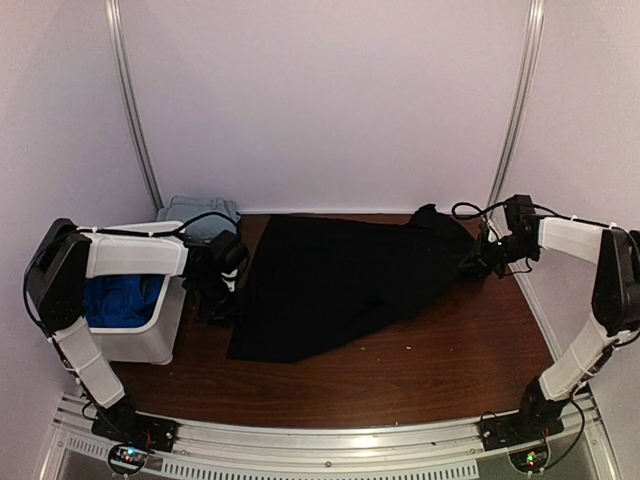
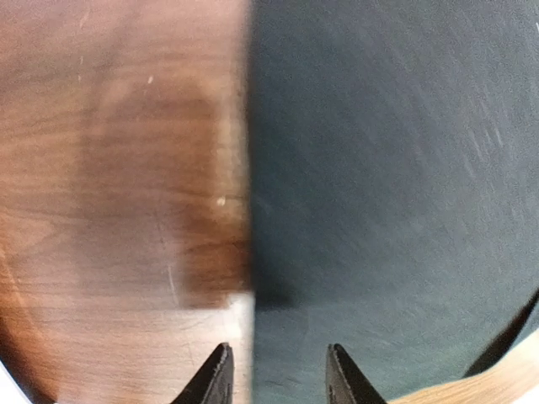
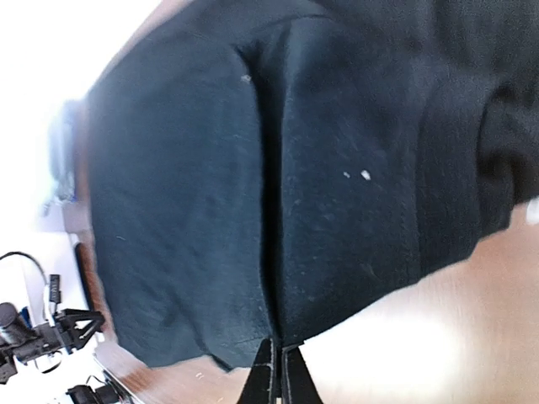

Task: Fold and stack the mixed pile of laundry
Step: Adjust the flattened T-shirt at the center of the board.

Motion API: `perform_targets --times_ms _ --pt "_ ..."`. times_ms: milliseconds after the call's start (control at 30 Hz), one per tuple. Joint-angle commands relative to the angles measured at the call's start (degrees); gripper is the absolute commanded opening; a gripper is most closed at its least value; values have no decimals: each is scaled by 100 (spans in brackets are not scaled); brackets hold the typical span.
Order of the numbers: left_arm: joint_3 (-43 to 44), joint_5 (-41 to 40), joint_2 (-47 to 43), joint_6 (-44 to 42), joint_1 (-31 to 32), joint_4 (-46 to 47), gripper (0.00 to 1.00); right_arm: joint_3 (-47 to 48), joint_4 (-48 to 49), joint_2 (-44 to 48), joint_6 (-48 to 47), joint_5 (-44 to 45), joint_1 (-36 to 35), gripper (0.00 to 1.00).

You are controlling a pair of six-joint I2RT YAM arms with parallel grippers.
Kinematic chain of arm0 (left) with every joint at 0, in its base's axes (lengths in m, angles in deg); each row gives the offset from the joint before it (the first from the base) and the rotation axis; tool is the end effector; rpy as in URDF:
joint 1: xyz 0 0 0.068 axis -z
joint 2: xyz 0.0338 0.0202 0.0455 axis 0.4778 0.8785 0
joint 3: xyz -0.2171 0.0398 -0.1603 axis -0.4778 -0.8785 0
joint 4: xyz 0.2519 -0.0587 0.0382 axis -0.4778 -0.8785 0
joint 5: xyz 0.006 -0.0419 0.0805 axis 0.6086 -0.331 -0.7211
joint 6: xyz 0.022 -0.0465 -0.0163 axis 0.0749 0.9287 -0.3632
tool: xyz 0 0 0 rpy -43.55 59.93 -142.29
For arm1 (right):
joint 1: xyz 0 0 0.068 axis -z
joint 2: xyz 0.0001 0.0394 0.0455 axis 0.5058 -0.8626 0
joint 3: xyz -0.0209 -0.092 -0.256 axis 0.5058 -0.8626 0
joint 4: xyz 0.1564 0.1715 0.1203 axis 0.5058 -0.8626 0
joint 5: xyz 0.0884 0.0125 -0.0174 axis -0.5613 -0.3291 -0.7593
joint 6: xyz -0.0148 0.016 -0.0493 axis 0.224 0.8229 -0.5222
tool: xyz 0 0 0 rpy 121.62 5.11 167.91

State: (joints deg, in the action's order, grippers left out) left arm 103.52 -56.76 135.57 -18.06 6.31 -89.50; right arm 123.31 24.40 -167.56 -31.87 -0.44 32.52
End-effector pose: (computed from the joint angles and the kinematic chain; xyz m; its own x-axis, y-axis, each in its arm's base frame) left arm 0.2559 -0.1795 0.1678 -0.9794 -0.1484 -0.1370 -0.1250 0.9783 -0.1655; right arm 0.3218 0.0096 0.2198 -0.9007 0.3718 -0.2248 0.1260 0.7186 0.6839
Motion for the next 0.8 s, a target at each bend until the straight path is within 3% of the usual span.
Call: perform_targets --times_ms 0,167,233,467,600,767 --pt "223 -74 -6 -205 -73 -33 39 -468 -857 1261 563 494 11 0" --pt "163 6 -15 -414 -101 38 40 -1324 -1290 2729 1005 766 15 3" --pt "72 87 35 -483 -110 135 40 -1748 -1111 2875 1084 848 36 0" --pt "388 467 63 -1021 -98 583 41 -2247 -552 2171 1076 1022 42 0" --pt "1280 514 529 -1552 -93 581 43 -2163 -253 1587 936 1177 42 0" --pt "2781 483 1745 -1792 -93 375 42 -1677 117 363 678 1230 42 0"
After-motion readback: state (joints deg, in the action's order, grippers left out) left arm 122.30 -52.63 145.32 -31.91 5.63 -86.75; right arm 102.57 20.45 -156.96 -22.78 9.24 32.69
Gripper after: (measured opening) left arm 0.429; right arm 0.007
